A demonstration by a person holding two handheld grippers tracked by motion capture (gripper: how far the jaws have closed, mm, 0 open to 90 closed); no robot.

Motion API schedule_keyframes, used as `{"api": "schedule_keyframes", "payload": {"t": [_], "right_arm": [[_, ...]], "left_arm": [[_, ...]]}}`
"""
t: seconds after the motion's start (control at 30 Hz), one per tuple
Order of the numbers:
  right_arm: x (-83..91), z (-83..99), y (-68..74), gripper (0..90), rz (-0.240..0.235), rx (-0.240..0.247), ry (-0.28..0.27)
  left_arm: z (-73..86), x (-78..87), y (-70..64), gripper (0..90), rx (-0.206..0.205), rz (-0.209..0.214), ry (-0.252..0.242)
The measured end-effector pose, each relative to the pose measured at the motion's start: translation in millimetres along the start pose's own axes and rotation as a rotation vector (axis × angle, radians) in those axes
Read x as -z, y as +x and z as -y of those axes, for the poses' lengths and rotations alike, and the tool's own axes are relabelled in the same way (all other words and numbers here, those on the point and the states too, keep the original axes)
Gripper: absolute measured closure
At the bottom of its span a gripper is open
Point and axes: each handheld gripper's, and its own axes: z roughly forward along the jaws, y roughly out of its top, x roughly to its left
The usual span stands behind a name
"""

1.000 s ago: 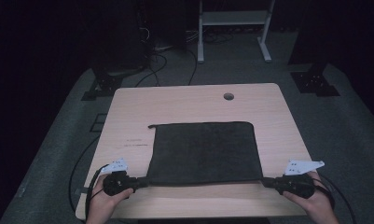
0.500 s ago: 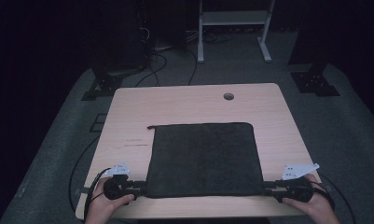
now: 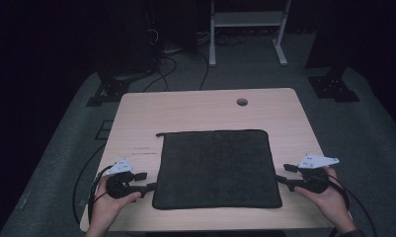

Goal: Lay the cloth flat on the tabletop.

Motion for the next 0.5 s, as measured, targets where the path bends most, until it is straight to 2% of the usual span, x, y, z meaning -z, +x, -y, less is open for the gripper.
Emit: {"api": "schedule_keyframes", "payload": {"t": [0.07, 0.2, 0.43, 0.5], "right_arm": [[-6.5, -3.0, -8.4, 41.9, 0.020, -0.016, -0.006], [-20.4, -7.2, -22.8, 40.6, 0.090, -0.039, 0.014], [-39.3, -7.2, -46.9, 39.6, 0.152, -0.125, 0.042], [-42.5, -5.6, -52.4, 39.6, 0.154, -0.149, 0.043]], "left_arm": [[-4.1, -4.3, 5.3, 33.4, -0.014, -0.034, -0.016], [-11.3, -15.6, 16.2, 34.9, -0.030, -0.081, -0.025], [-21.5, -38.0, 28.4, 35.3, -0.040, -0.124, -0.001], [-24.0, -43.8, 30.2, 37.4, -0.038, -0.124, 0.011]]}}
